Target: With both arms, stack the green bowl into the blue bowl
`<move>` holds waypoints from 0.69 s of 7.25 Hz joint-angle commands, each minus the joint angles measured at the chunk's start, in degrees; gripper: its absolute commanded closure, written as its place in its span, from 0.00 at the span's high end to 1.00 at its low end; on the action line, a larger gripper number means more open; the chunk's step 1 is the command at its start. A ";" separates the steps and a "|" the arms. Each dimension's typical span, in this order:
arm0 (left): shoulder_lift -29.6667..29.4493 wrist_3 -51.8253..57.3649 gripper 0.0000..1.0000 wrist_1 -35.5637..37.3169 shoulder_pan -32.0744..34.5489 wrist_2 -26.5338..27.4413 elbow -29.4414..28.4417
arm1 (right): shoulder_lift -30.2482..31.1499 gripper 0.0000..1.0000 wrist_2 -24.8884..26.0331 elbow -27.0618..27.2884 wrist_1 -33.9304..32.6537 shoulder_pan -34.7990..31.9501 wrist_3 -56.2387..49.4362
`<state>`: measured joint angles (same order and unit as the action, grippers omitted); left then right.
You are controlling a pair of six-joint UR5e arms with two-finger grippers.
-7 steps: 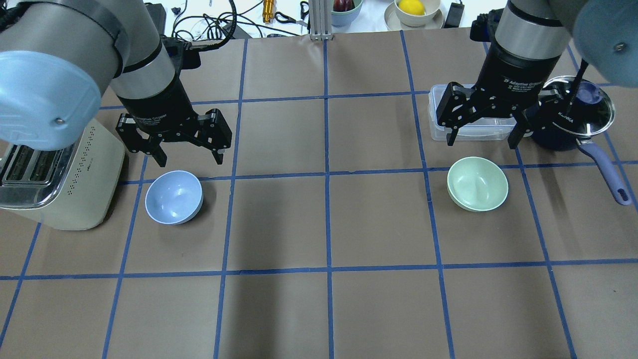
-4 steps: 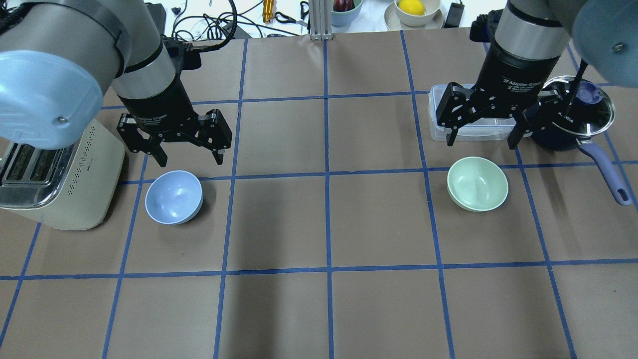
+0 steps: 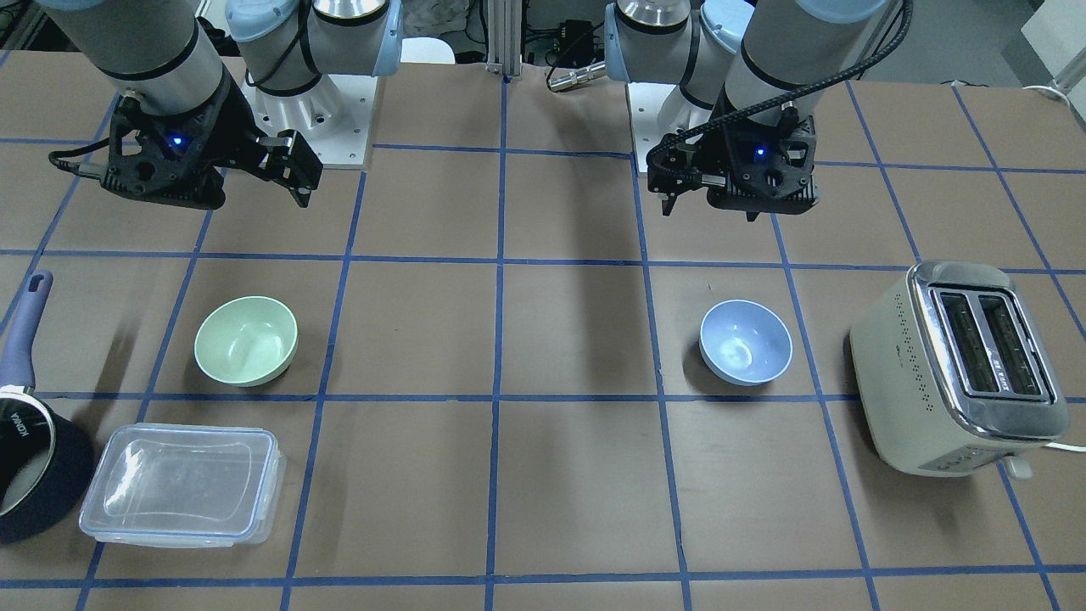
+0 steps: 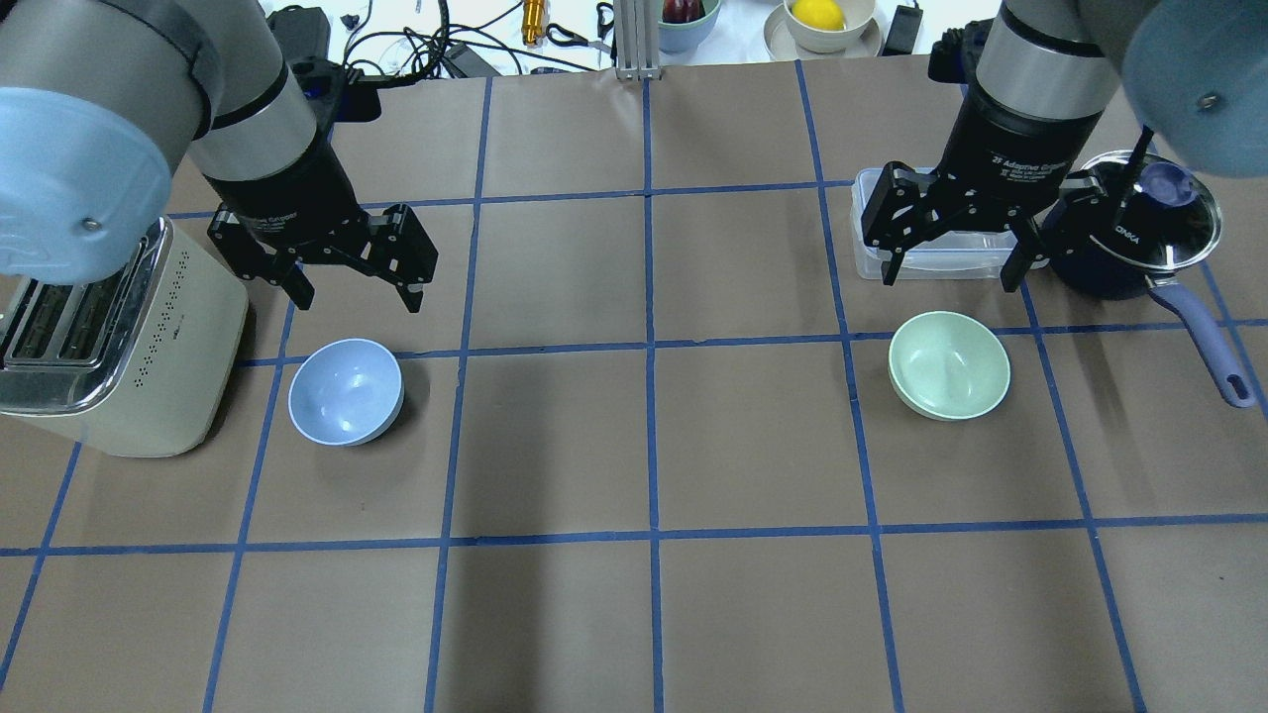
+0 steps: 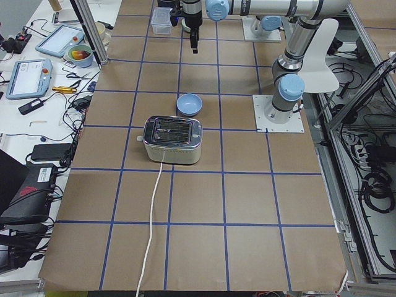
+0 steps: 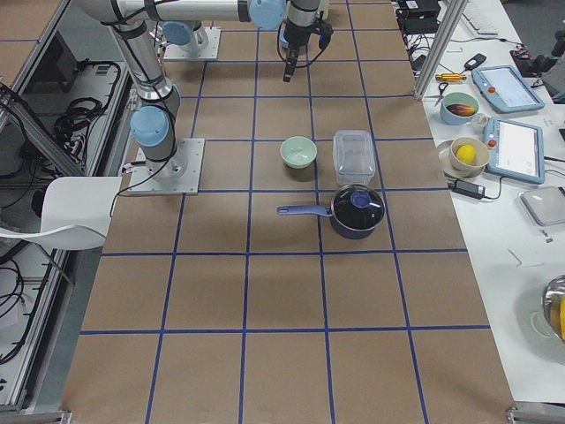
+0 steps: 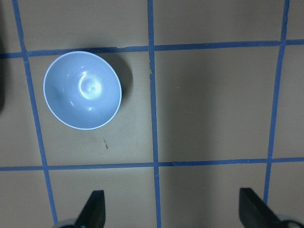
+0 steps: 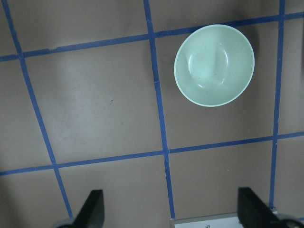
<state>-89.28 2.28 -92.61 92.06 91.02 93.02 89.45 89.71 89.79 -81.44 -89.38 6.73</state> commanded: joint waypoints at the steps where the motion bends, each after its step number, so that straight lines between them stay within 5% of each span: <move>1: -0.01 -2.60 1.00 0.85 -0.21 0.03 0.23 | -0.51 1.00 0.29 0.12 -1.79 0.00 0.12; 5: -0.19 -3.25 1.00 0.85 0.05 0.04 0.32 | -0.51 1.00 0.47 0.13 -1.53 0.00 0.04</move>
<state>-89.41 -0.89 -91.76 92.09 91.14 93.34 88.95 90.13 89.91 -83.00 -89.38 6.77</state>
